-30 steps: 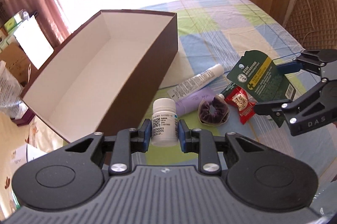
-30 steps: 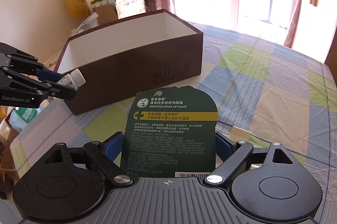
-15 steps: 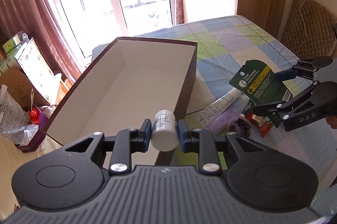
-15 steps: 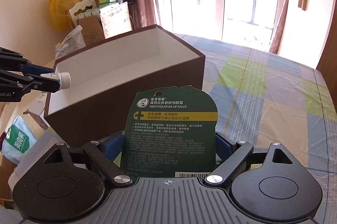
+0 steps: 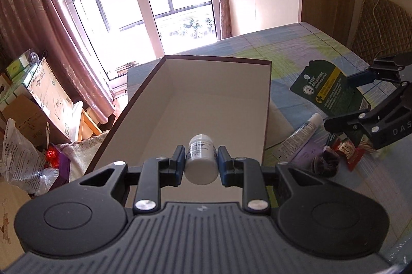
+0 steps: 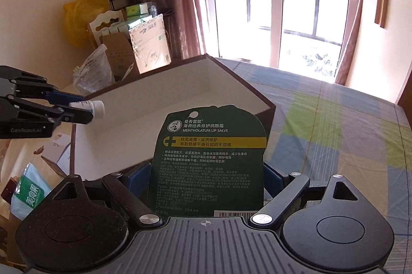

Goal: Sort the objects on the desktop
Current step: 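Carry the pill bottle and lip balm card over the brown box with both tools, then open both tools to drop the bottle and card into the box, then withdraw both tools from the box back toward the remaining items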

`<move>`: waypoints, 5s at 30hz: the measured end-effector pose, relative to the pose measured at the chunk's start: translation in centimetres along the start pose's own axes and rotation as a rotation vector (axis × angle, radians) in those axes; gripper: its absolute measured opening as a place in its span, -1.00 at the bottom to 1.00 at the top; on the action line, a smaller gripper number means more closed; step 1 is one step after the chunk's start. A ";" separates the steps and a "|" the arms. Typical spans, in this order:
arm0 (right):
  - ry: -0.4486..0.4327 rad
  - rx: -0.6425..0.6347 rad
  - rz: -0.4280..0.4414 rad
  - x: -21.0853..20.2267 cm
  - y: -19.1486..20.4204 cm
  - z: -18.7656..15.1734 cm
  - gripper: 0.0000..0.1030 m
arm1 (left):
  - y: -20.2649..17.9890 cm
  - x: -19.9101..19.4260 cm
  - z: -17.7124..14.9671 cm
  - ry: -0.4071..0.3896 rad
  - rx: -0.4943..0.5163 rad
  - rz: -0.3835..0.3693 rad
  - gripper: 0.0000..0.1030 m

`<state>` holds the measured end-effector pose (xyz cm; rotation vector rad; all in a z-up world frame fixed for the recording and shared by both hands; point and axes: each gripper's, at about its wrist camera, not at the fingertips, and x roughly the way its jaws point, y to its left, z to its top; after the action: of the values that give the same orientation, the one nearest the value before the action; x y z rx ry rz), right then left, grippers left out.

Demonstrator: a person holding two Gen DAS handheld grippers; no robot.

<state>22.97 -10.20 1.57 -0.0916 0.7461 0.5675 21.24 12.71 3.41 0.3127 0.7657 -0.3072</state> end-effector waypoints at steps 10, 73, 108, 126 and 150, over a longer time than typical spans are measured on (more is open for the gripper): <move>-0.029 -0.038 0.072 5.1 2.2 5.4 0.76 | 3.6 3.9 1.2 0.028 0.051 0.028 -0.56; 0.467 -0.328 0.053 24.6 -1.5 8.3 1.00 | 7.0 21.7 -0.8 0.414 0.084 0.048 0.77; 0.318 -0.289 0.051 15.3 1.2 8.1 1.00 | 5.4 12.5 0.5 0.302 0.004 0.155 0.93; 0.193 -0.311 0.082 6.8 3.0 6.1 1.00 | 1.9 3.3 -0.2 0.185 -0.025 0.201 0.94; 0.102 -0.316 0.153 -3.0 1.6 0.9 1.00 | -6.2 -3.6 -2.0 0.134 -0.063 0.219 0.98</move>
<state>20.92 -9.99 4.37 -0.3604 0.7619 0.8291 15.14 8.40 3.57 0.3570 0.8632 -0.0553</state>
